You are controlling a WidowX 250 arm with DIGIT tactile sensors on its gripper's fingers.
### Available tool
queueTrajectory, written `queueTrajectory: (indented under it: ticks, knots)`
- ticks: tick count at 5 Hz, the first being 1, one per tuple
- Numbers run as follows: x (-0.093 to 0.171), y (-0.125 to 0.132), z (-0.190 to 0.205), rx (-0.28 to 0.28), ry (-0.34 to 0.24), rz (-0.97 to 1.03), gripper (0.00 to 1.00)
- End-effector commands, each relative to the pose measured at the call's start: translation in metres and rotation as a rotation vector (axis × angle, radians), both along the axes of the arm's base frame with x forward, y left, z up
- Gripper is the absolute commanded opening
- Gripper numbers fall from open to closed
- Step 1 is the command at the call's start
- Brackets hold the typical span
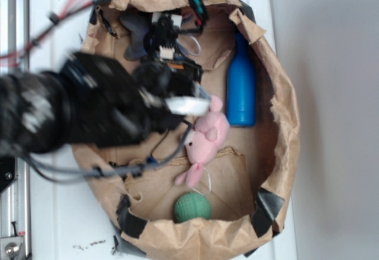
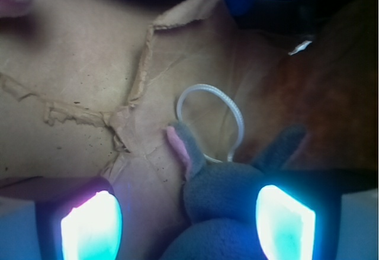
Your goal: Grab the gray animal.
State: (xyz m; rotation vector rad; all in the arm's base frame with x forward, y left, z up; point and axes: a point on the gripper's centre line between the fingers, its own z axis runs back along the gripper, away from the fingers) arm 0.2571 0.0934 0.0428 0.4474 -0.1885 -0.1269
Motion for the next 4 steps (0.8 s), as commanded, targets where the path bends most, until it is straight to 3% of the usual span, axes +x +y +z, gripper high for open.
queueTrajectory:
  ticks: [1,3,4]
  knots:
    - [0.000,0.012,0.024,-0.036,-0.044,0.055,1.00]
    - [0.023,0.022,-0.006,0.060,0.008,0.145,1.00]
    - [0.028,0.019,-0.007,0.071,0.014,0.148,1.00]
